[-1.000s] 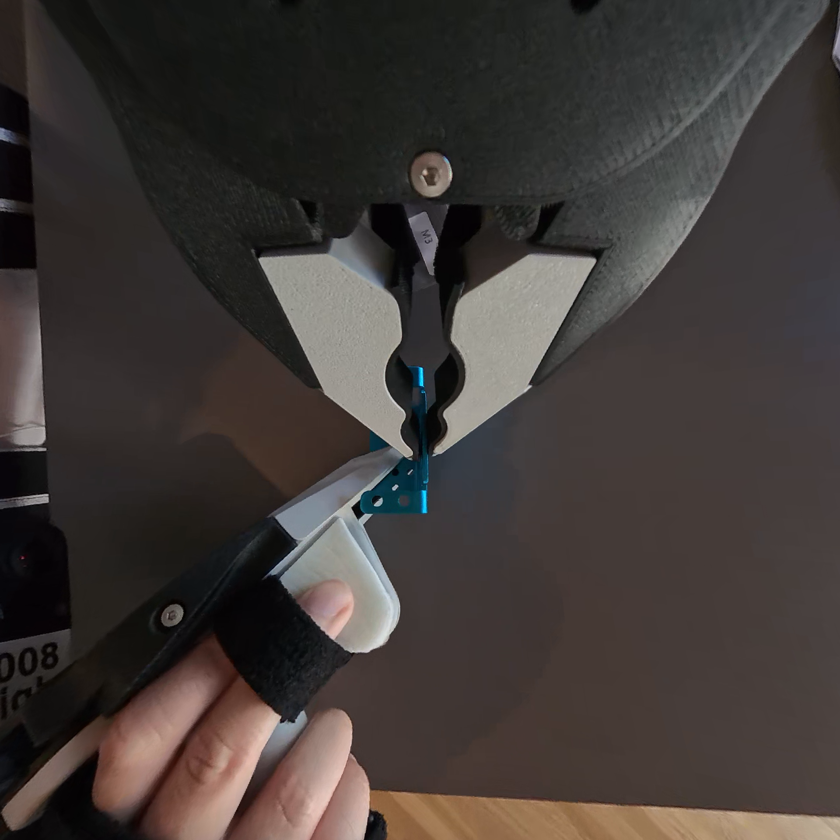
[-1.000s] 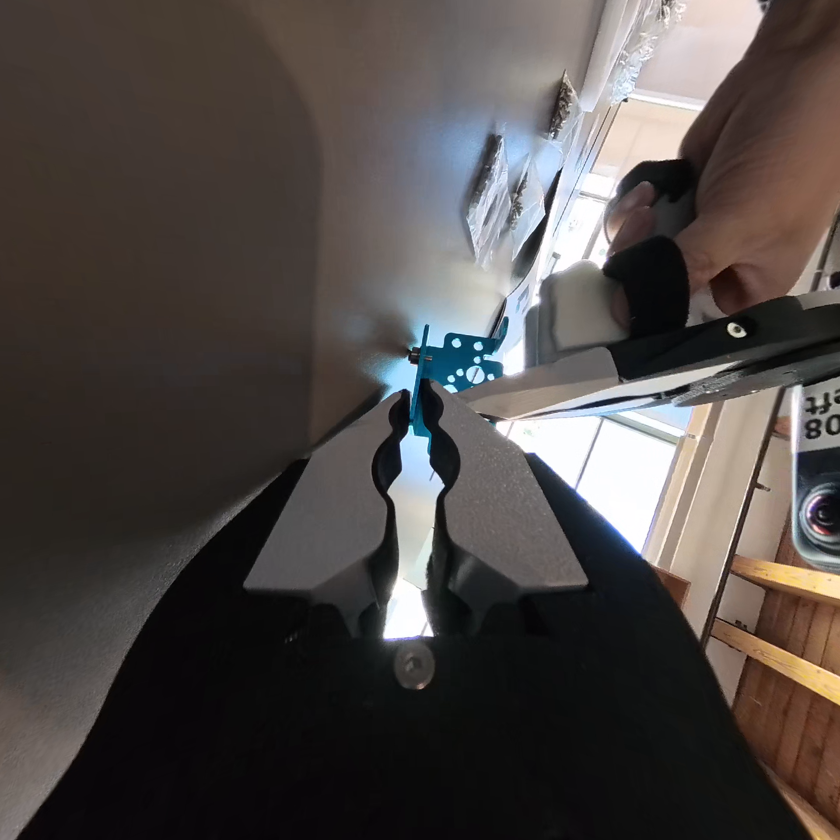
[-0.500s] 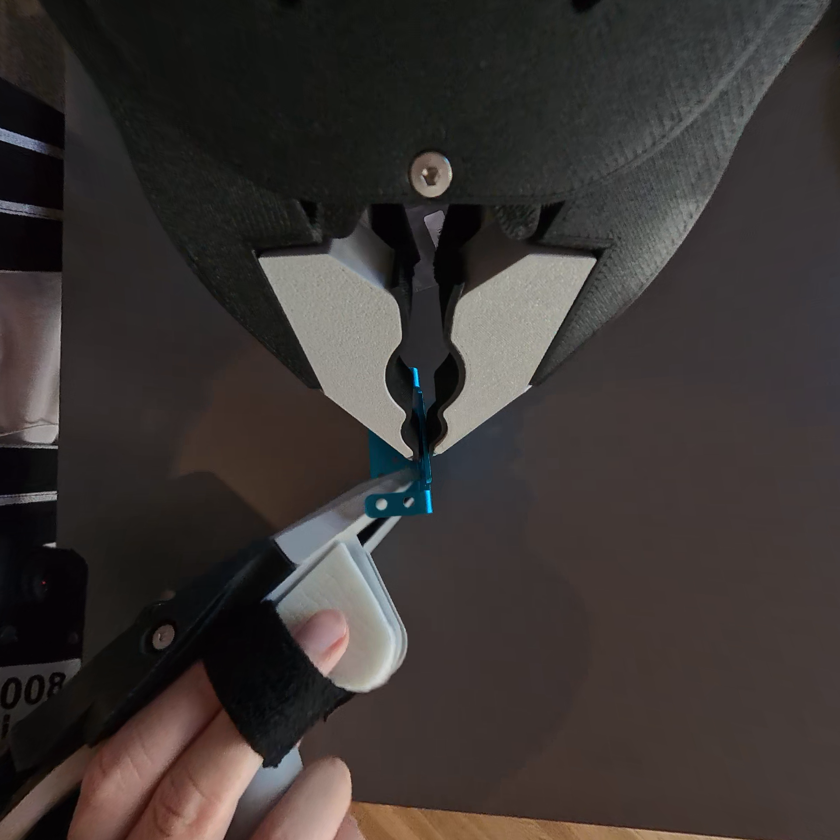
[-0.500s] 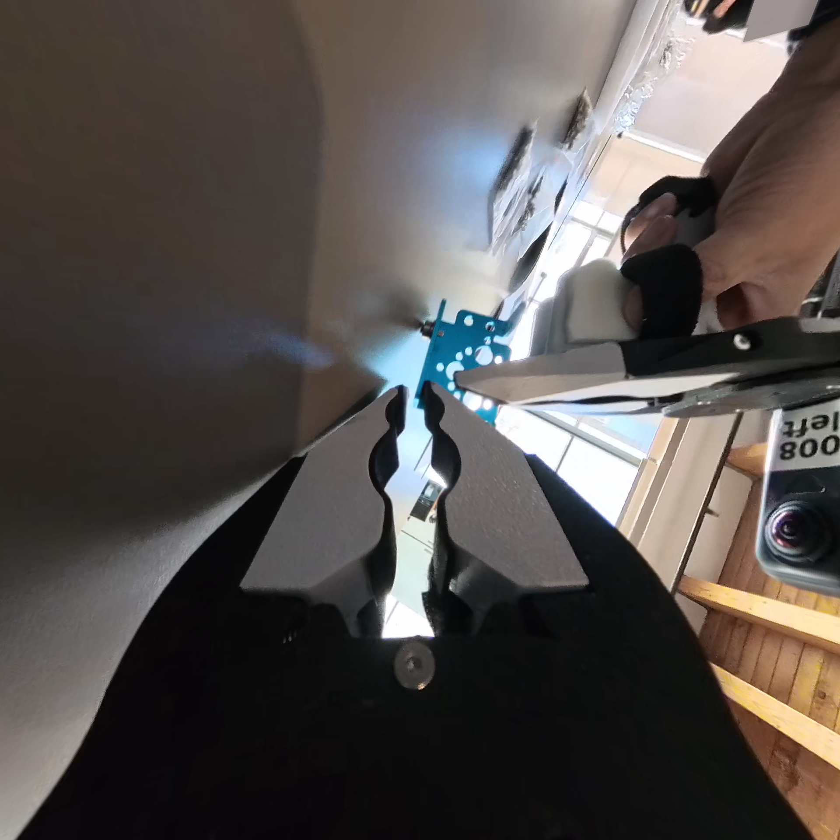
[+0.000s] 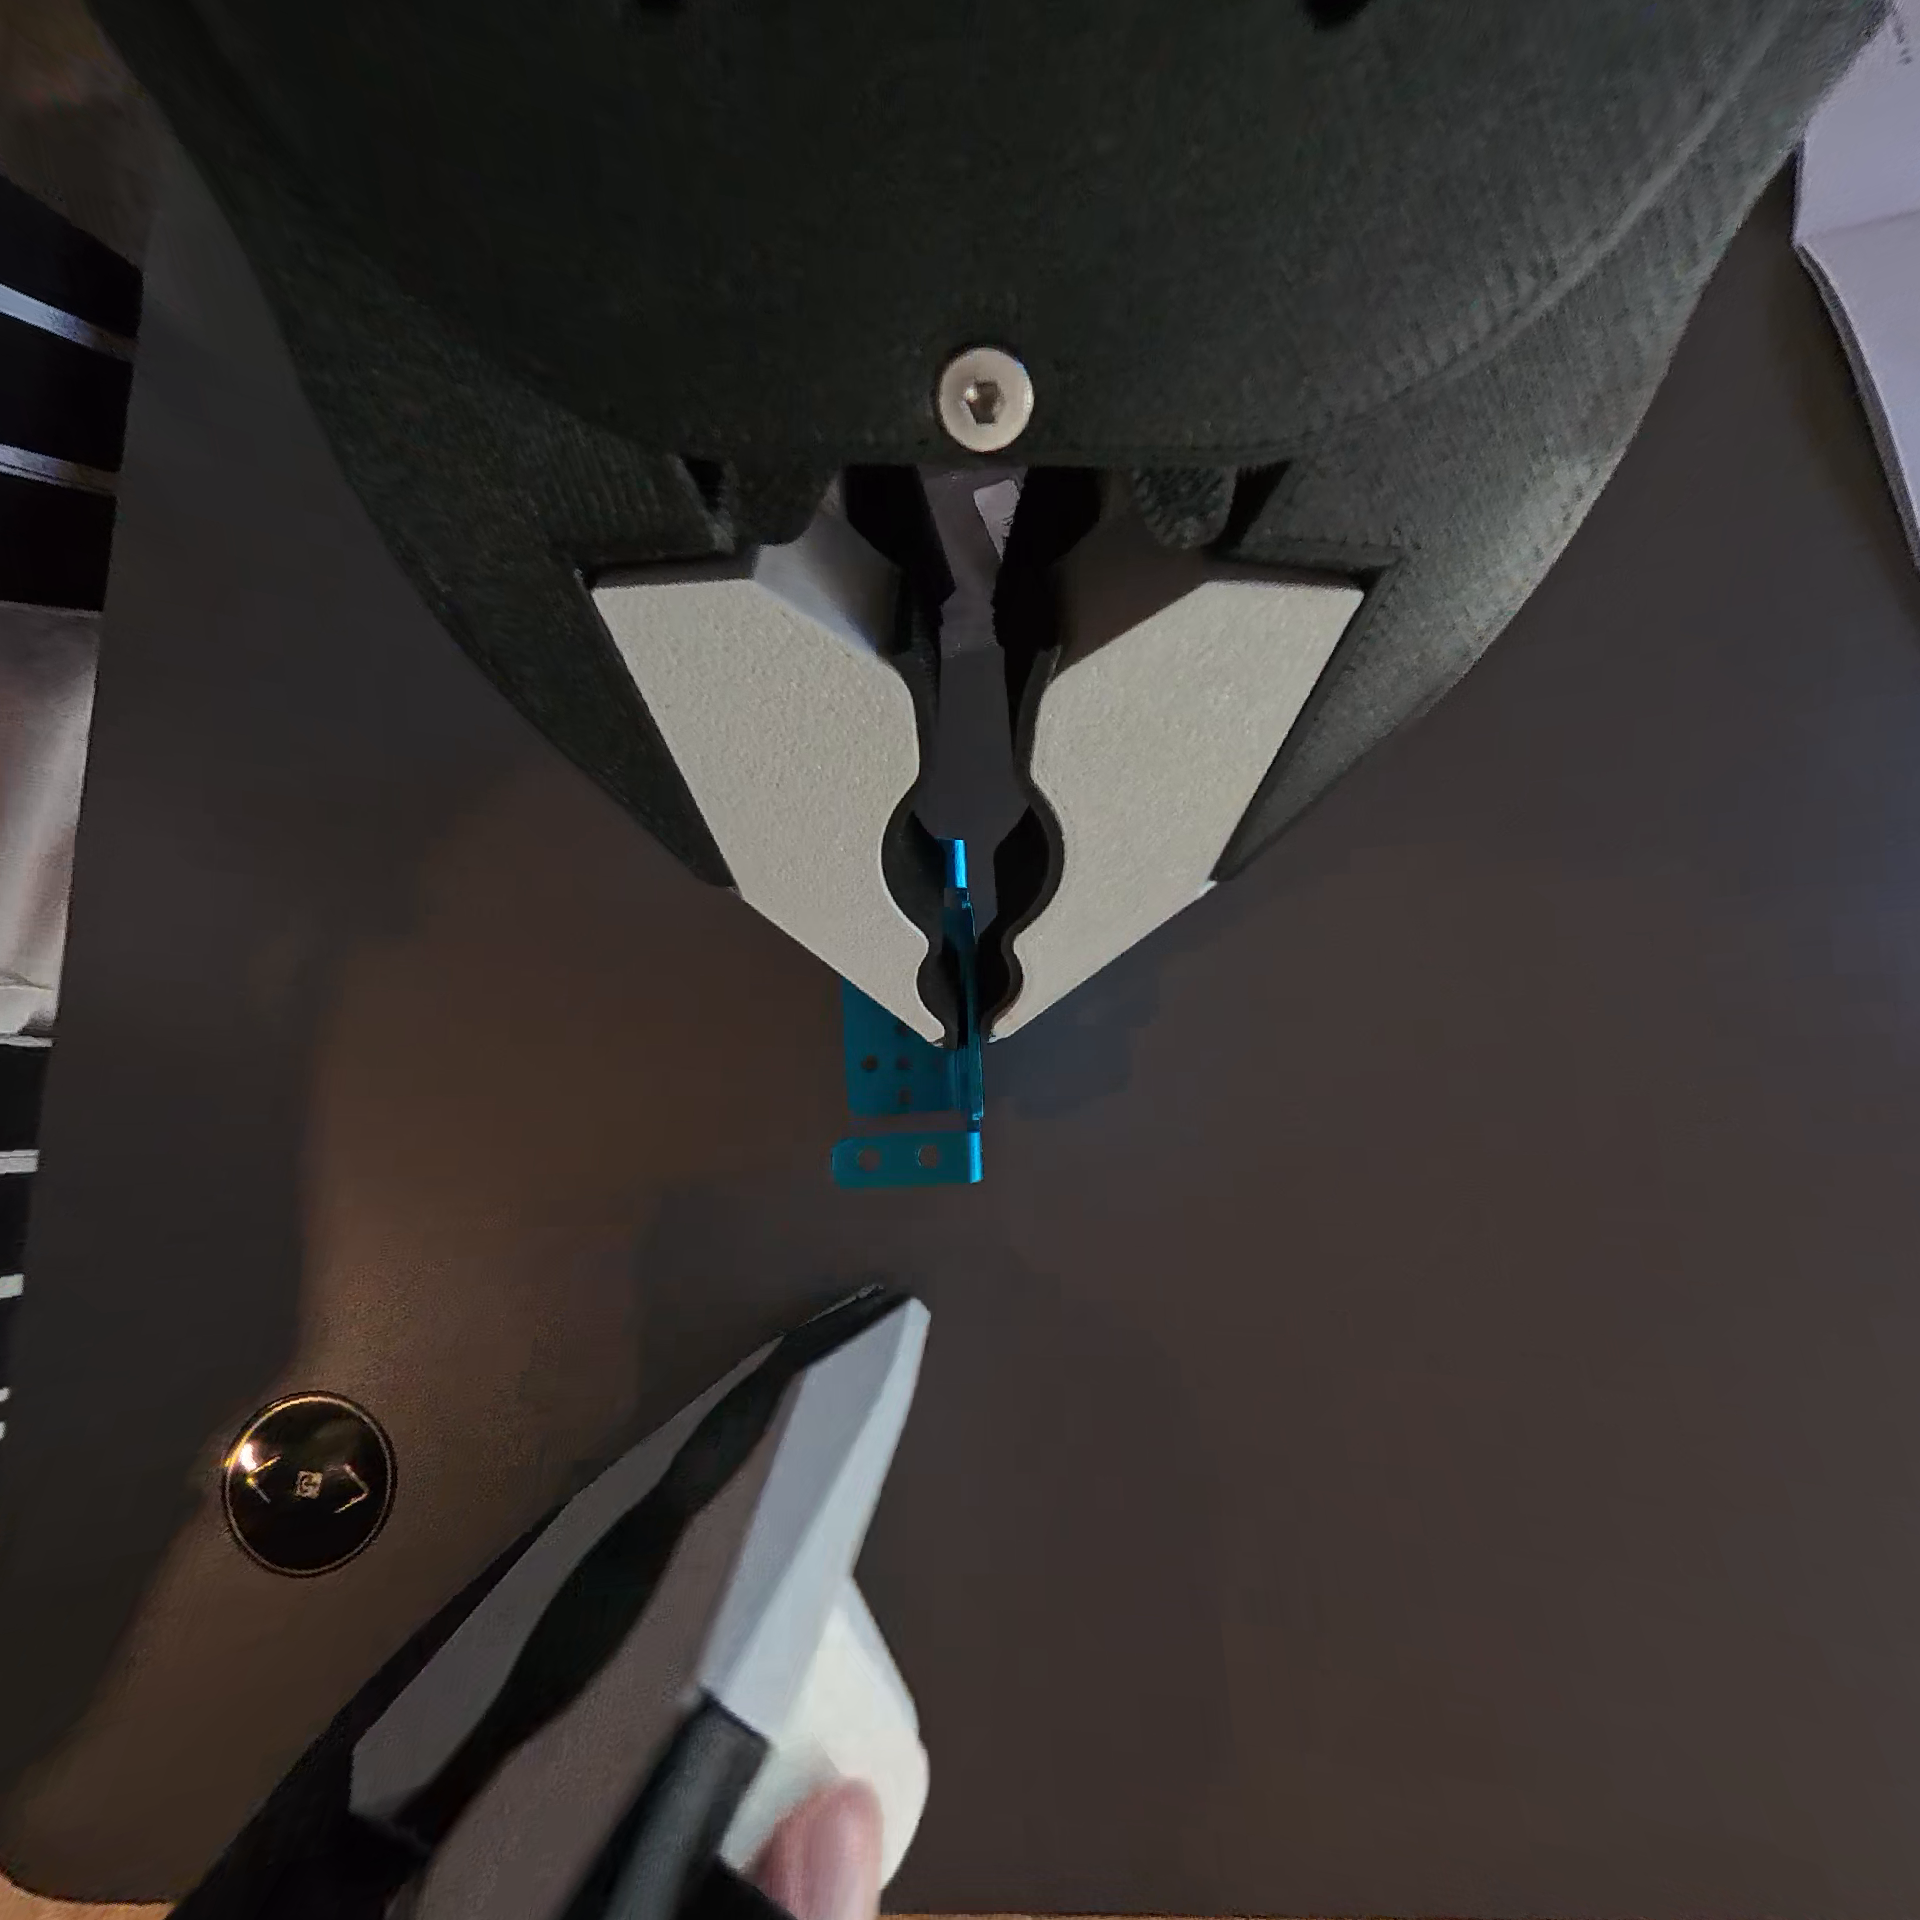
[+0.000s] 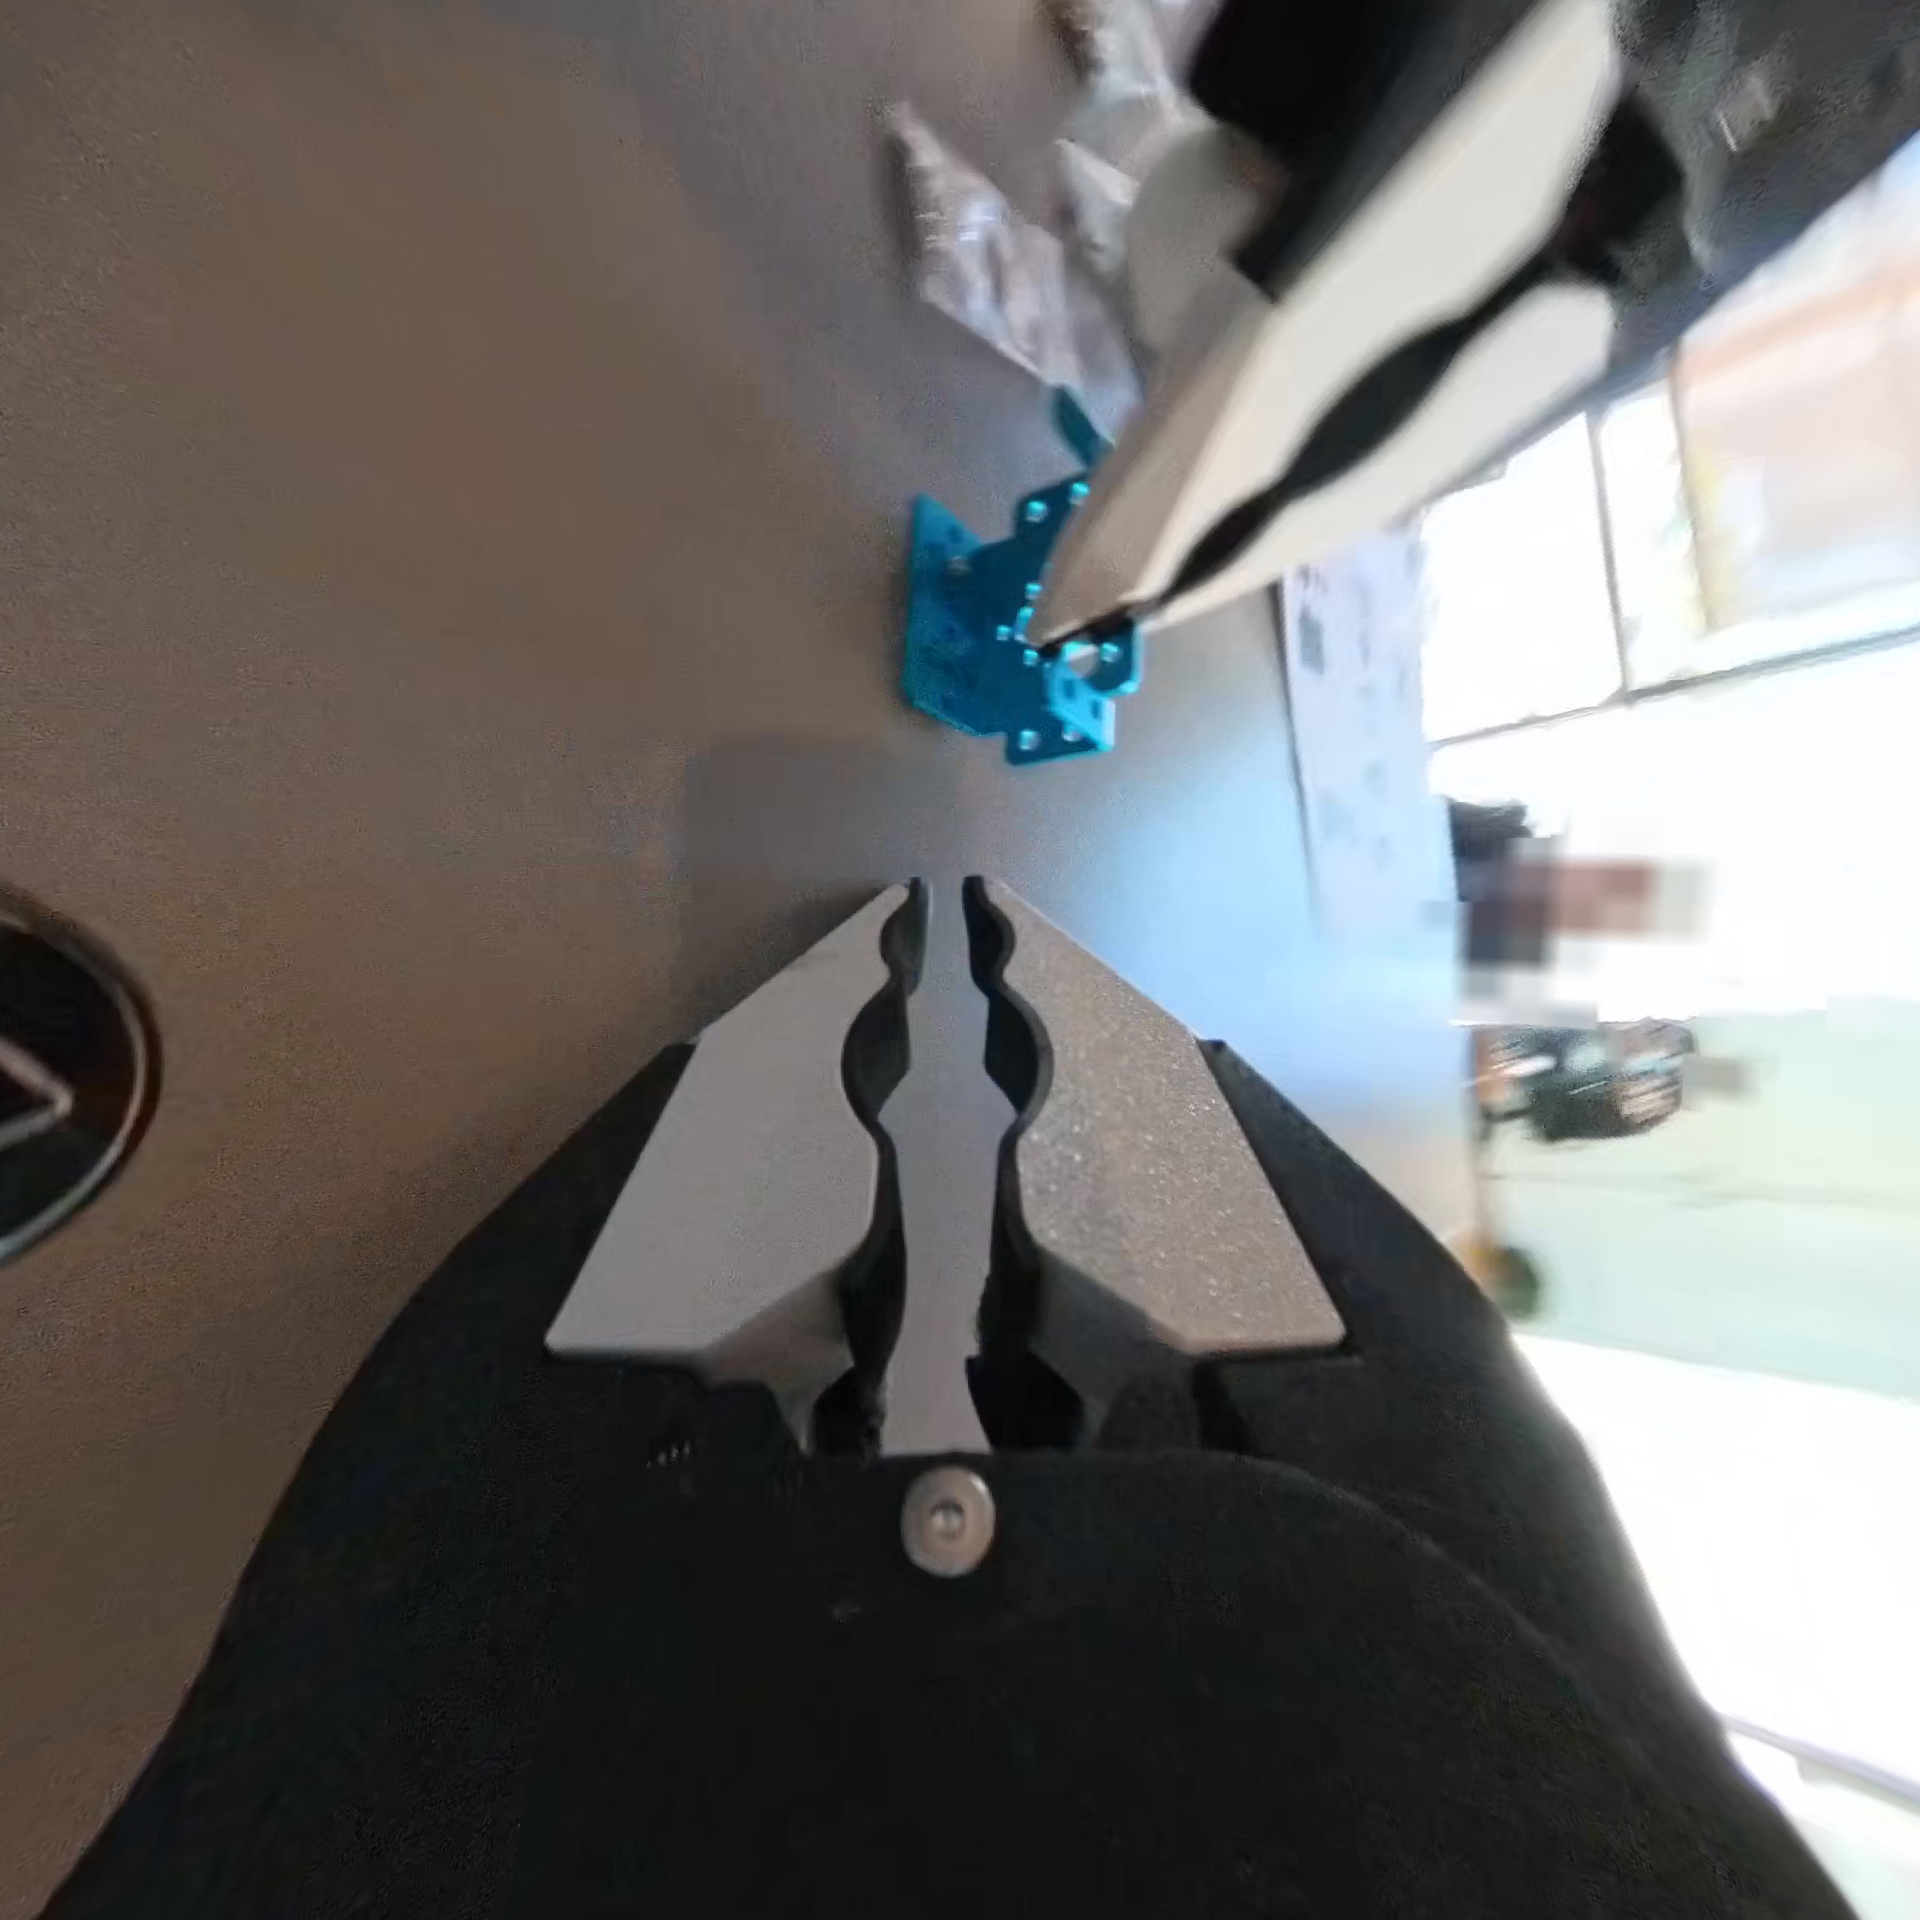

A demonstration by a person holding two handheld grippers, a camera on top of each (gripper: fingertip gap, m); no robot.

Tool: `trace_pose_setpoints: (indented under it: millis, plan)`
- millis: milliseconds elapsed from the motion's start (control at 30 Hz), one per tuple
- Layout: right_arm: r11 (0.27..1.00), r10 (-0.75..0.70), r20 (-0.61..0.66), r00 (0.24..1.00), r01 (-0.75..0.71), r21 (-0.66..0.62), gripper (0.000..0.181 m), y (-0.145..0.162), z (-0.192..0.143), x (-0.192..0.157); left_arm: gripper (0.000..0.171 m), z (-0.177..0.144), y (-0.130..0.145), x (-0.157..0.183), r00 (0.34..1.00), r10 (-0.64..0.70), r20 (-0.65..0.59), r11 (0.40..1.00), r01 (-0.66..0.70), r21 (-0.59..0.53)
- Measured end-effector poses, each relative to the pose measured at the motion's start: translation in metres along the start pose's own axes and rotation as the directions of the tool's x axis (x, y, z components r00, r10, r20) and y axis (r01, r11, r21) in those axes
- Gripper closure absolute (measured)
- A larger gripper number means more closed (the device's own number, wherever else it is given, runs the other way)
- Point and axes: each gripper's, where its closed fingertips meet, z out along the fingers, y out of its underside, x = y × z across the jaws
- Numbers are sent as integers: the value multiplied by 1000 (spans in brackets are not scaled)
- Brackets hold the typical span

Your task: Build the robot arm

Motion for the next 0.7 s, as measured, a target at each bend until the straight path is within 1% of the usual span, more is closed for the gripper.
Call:
trace_pose_setpoints:
  millis: [33, 100, 167, 267, 400, 500, 567, 700]
  plan:
    - [994, 107, 15, 994, -107, 16, 174, 0, 1, 2, 171, 1, -1, 0, 1000, 4, 5, 1000, -4, -2]
    - [970, 231, 34, 972, -232, 65, 165, -7, -1, 8, 170, 2, -1, 1, 1000, 5, 7, 1000, -5, 1]
    - [945, 306, 66, 950, -311, 101, 158, -15, 0, 11, 170, 2, -1, 2, 1000, 0, 0, 1000, 0, -1]
    - [908, 396, 141, 908, -410, 92, 145, -20, 6, 8, 170, 2, -1, 3, 1000, -9, -5, 1000, 9, 8]
    - [896, 421, 162, 892, -437, 79, 143, -19, 11, 11, 170, 3, 1, 2, 1000, -22, -4, 1000, 22, 5]
    - [901, 415, 170, 894, -429, 61, 143, -18, 14, 10, 160, 8, 8, 0, 1000, -21, 22, 999, 22, -33]
    - [904, 408, 171, 897, -423, 61, 143, -18, 15, 10, 158, 10, 7, -1, 999, -26, 30, 1000, 26, -17]
    - [904, 407, 175, 896, -423, 65, 144, -19, 15, 10, 160, 11, 6, 3, 999, -39, 7, 999, 39, 5]
